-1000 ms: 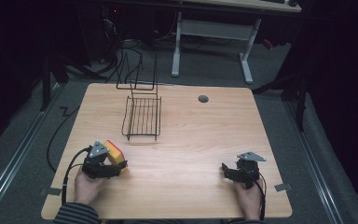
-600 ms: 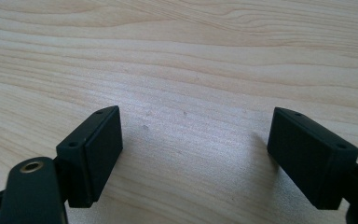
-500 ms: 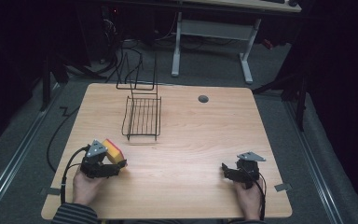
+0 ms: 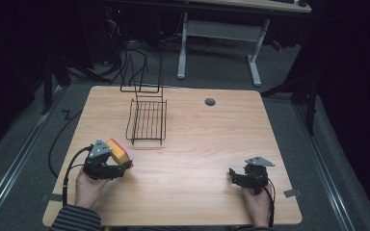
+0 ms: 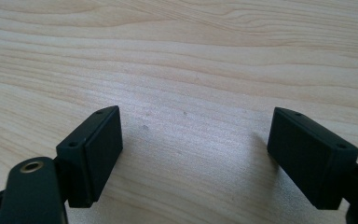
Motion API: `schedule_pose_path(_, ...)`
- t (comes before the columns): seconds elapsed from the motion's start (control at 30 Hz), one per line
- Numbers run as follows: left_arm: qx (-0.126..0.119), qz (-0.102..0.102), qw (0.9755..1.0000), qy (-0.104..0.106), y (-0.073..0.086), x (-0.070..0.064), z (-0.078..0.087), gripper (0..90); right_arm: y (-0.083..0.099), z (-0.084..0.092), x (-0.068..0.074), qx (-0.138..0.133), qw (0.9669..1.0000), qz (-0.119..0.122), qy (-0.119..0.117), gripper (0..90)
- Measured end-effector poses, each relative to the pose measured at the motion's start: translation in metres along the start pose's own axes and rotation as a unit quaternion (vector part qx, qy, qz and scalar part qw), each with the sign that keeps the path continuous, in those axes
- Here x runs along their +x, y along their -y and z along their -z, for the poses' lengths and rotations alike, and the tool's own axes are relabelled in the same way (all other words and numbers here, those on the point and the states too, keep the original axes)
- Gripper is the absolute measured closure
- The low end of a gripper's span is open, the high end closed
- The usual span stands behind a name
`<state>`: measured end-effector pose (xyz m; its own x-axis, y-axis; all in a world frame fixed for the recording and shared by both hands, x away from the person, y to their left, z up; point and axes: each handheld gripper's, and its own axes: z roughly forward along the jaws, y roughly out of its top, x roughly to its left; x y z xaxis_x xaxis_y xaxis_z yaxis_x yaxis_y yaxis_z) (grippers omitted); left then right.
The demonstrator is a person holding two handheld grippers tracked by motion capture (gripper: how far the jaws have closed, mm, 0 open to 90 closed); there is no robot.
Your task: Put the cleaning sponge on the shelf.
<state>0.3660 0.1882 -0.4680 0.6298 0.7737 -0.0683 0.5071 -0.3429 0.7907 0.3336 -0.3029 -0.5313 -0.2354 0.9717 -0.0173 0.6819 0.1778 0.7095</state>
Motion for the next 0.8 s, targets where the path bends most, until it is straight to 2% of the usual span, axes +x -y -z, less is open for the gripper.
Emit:
schedule_pose_path(0.53, -0.008, -0.011, 0.9999, 0.005, -0.022, -0.003, -0.002, 22.2, 0.0, 0.0, 0.0, -0.002, 1.0, 0.001, 0.0, 18.1)
schedule_pose_path(0.8, -0.014, -0.026, 0.9996, 0.001, -0.037, -0.005, -0.002, 22.2, 0.0, 0.0, 0.0, 0.0, 1.0, 0.001, 0.0, 18.1)
